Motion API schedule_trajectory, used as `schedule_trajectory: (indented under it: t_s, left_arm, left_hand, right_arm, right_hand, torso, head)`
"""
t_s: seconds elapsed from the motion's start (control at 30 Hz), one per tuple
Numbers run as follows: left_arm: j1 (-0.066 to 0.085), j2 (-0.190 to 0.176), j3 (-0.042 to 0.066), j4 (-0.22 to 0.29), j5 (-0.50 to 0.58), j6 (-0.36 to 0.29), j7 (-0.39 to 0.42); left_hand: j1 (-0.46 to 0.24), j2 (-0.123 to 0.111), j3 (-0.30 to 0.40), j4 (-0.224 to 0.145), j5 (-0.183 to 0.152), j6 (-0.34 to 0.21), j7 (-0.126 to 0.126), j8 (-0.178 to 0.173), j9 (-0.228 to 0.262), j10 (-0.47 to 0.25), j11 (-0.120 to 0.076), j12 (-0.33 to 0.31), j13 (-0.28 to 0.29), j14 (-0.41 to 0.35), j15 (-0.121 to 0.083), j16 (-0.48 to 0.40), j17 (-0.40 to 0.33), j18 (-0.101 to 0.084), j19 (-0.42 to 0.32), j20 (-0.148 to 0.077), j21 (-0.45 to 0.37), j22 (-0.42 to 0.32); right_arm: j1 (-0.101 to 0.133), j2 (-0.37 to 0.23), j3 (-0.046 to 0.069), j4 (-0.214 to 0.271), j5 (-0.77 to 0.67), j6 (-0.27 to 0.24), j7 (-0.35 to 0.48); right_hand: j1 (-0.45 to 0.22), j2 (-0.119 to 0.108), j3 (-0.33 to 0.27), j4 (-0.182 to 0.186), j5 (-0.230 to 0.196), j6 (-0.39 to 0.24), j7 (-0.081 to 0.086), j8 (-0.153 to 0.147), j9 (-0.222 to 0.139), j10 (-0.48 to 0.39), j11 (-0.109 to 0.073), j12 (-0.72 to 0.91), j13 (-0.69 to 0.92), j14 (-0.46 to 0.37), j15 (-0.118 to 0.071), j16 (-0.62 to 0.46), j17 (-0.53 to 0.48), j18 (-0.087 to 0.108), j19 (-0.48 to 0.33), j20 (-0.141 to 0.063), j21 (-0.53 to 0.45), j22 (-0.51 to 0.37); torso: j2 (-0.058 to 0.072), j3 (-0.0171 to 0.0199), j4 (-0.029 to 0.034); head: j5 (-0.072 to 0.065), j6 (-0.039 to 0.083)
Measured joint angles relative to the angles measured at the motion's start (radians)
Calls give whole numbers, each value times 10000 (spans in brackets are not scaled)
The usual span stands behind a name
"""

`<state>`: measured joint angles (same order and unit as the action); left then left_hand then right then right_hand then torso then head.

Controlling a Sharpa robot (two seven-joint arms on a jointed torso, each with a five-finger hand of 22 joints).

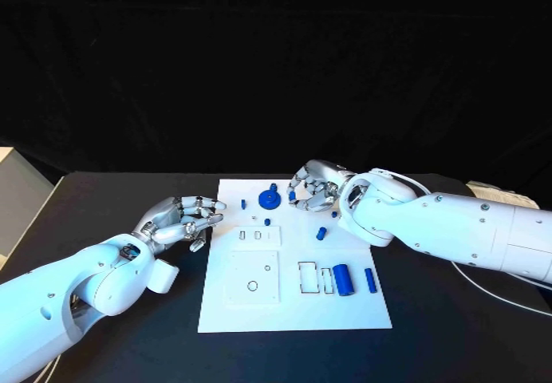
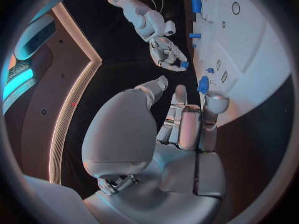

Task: Assemble the parts on the task board

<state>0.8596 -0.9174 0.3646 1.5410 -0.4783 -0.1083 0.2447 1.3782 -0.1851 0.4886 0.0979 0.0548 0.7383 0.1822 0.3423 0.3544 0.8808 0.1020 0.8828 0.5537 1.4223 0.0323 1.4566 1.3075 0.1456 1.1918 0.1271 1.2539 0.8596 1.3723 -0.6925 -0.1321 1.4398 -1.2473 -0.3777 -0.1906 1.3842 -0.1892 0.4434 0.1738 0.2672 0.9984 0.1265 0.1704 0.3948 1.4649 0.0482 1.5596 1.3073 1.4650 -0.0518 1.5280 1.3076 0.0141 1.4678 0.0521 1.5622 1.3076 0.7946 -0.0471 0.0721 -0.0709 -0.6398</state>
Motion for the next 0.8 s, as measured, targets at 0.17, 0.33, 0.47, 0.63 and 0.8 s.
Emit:
schedule_trajectory:
  t_s: [0.17,0.33,0.47,0.63,0.8]
  left_arm:
    - [0,6,0,27,-29,0,-24]
    - [0,-7,0,66,-63,-1,-49]
    - [0,-20,0,80,-78,-2,-68]
    - [0,-32,0,89,-88,-2,-81]
    - [0,-32,0,93,-94,-2,-89]
  left_hand:
    - [0,0,0,0,0,0,0,0,0,0,0,0,0,0,0,0,0,0,0,0,0,-1]
    - [0,0,0,0,0,0,0,0,0,0,0,0,-1,0,0,0,0,0,0,0,0,-1]
    - [0,0,0,0,0,0,0,0,0,0,0,0,0,0,0,0,0,0,0,0,-1,-2]
    - [0,0,0,0,0,0,0,0,0,1,0,0,0,0,0,0,-1,0,0,0,-1,-2]
    - [0,0,0,0,0,0,0,0,0,1,0,0,-1,0,0,0,0,0,0,0,-1,-3]
  right_arm:
    - [-96,316,-62,351,-57,-50,-818]
    - [-271,503,-160,666,-245,-50,-1530]
    - [-370,542,-195,855,-493,-31,-1968]
    - [-478,567,-217,1041,-857,-20,-2413]
    - [-574,559,-220,1246,-1197,-2,-2713]
  right_hand:
    - [-26,26,42,-42,-1,-3,1,2,27,0,0,0,0,0,1,0,0,1,0,0,0,-1]
    - [-26,25,42,-42,-1,-6,3,1,27,0,0,0,0,0,1,0,0,0,0,0,0,-1]
    - [-26,25,42,-42,4,-17,14,0,27,0,0,0,0,0,2,0,-1,0,0,0,0,-2]
    - [-25,24,42,-42,43,-19,14,-3,26,0,0,0,0,34,36,0,-1,0,0,0,-37,-2]
    - [-66,-17,41,-42,43,-19,14,42,30,-1,0,0,-1,-2,73,0,-1,0,-1,0,-37,-3]
  torso:
    - [-18,-19,6]
    - [-12,-19,11]
    - [1,-12,11]
    - [1,-1,2]
    - [1,6,-1]
  head:
    - [29,-38]
    - [77,-85]
    - [126,-145]
    - [180,-228]
    - [176,-270]
